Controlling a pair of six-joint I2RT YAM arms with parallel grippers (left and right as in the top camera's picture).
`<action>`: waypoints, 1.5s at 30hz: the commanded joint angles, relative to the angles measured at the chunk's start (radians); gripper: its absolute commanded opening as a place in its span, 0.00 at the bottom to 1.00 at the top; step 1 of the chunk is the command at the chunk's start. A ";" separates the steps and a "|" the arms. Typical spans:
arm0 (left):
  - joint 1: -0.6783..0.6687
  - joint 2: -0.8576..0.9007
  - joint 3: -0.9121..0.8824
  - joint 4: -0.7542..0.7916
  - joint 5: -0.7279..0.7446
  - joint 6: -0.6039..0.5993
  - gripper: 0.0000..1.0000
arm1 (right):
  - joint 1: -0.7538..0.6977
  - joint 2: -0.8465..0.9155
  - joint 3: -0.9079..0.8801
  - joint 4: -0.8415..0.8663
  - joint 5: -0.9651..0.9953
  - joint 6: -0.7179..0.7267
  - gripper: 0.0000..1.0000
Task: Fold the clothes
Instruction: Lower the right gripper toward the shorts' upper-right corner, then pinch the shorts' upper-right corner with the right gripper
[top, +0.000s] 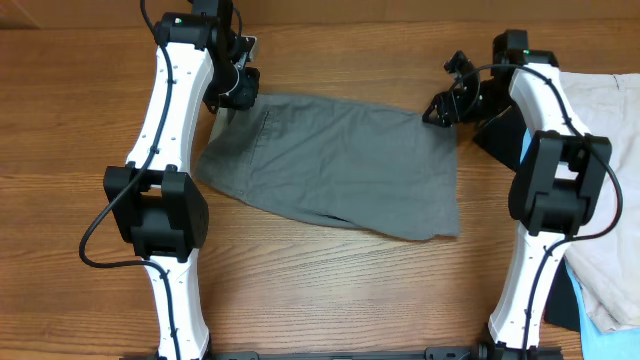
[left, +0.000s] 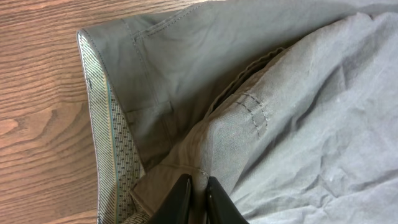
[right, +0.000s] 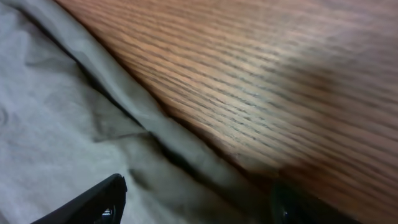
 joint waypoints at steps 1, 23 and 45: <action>0.012 -0.008 0.008 0.002 0.001 -0.013 0.11 | 0.005 0.011 0.000 0.012 -0.059 -0.013 0.78; 0.012 -0.008 0.008 0.010 0.000 -0.013 0.15 | 0.005 0.010 0.095 -0.172 -0.109 0.000 0.49; 0.012 -0.008 0.008 0.027 0.001 -0.014 0.17 | 0.013 0.010 0.124 -0.166 -0.068 0.140 0.66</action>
